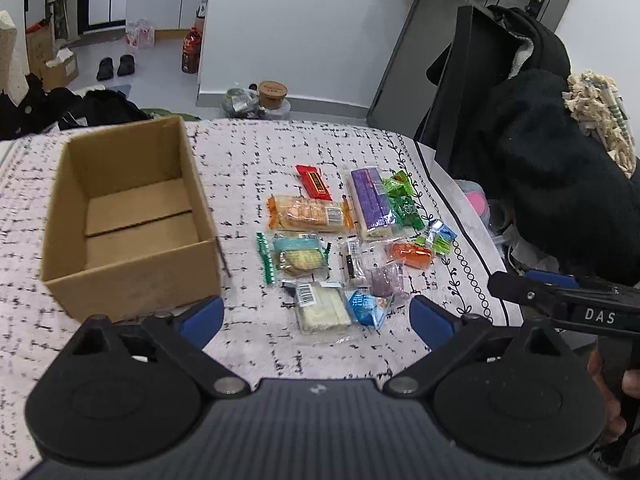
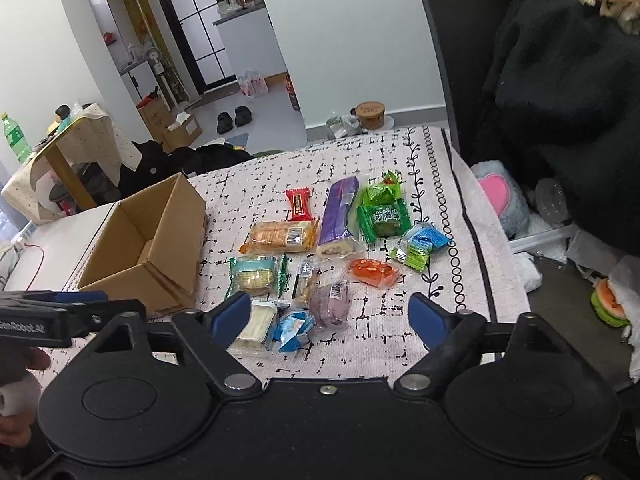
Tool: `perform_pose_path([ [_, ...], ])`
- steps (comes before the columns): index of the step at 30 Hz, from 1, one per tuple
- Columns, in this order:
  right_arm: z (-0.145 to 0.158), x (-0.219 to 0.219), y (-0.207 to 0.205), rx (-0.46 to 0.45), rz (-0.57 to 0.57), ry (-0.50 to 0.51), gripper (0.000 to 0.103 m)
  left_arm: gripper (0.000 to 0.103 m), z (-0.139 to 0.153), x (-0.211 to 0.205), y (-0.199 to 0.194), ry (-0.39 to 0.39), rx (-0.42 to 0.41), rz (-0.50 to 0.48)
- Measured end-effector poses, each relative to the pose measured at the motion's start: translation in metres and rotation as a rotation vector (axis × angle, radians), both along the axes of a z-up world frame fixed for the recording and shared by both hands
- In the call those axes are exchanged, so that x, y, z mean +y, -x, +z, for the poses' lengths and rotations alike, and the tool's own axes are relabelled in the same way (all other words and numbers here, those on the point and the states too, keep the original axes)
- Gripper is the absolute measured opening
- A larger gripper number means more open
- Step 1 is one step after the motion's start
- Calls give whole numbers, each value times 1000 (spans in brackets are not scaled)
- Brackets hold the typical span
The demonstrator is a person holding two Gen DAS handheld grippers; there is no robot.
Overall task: Organize snacks
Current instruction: 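Grasp the white bread pack with the left tool while the right grasps the pink pack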
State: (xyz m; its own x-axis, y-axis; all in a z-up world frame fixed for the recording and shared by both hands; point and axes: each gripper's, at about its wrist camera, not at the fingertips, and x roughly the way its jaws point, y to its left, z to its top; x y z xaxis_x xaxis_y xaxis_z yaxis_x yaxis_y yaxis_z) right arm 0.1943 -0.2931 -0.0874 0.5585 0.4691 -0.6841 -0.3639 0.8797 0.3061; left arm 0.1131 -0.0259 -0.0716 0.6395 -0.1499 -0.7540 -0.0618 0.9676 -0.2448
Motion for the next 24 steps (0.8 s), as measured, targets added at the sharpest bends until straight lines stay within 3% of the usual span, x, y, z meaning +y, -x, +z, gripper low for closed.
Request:
perform_pose_path([
  [13,-35,17,-33,73,-8,51,66,88,-39,-8,-46,60,71,-16],
  [24,-59,28,-47,122,-30,35,50,76,-70,-9,-71,80,132,-9],
])
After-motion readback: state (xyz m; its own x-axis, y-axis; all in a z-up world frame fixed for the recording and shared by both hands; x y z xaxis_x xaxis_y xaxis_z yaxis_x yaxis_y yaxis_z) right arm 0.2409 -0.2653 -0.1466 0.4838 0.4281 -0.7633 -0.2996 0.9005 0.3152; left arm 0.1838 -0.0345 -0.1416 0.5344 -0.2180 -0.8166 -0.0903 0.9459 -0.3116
